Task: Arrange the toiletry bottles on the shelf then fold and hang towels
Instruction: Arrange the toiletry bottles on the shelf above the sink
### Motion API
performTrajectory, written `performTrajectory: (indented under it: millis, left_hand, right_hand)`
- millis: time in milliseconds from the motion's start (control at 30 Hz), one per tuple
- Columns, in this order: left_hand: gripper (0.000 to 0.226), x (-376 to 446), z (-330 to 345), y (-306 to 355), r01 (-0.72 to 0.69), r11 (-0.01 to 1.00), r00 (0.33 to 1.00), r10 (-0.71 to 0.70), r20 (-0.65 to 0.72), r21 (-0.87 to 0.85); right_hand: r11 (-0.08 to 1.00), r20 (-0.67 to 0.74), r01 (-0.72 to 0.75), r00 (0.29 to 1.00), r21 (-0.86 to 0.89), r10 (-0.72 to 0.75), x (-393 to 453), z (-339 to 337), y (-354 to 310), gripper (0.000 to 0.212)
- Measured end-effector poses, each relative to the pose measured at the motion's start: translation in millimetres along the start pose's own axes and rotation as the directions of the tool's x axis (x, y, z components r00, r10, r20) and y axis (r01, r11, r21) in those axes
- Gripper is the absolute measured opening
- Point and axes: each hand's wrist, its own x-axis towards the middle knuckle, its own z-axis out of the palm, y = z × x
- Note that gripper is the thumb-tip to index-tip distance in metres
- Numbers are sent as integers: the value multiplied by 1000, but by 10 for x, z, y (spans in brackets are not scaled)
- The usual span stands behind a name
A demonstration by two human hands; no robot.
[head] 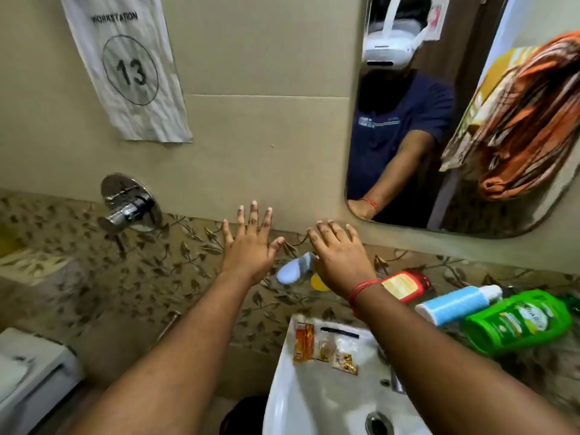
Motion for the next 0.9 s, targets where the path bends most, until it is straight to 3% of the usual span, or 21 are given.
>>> performTrajectory:
  millis: [133,233,333,467,600,800,900]
  left_hand:
    - [56,-56,235,-139,27,984,993,-7,116,-176]
    - [48,-203,406,-213,63,916,994,-22,107,-397]
    - [45,-292,548,-265,23,860,988,58,141,-510]
    - [44,-324,570,-271,-2,810,972,140,190,-586]
    - [47,-276,573,-264,-74,837,964,199,175,-543]
    - [39,-307,627,-209,39,720,990,67,126,-693]
    - [37,-279,552,-166,195,517,980,-78,182,-833]
  right_hand:
    - [996,105,83,991,-16,-80,90,101,-127,57]
    - [989,162,143,976,34,-147,166,128,-204,59]
    - [981,196,189,961,39,-193,201,148,-251,59]
    - [979,265,199,942,46,-204,206,145,-310,52]
    - [980,257,200,946,19,-198,240,177,-370,48]
    - [988,140,150,978,46,-155,250,232,-442,42]
    - [931,61,-64,997,358,45,288,184,-462,33]
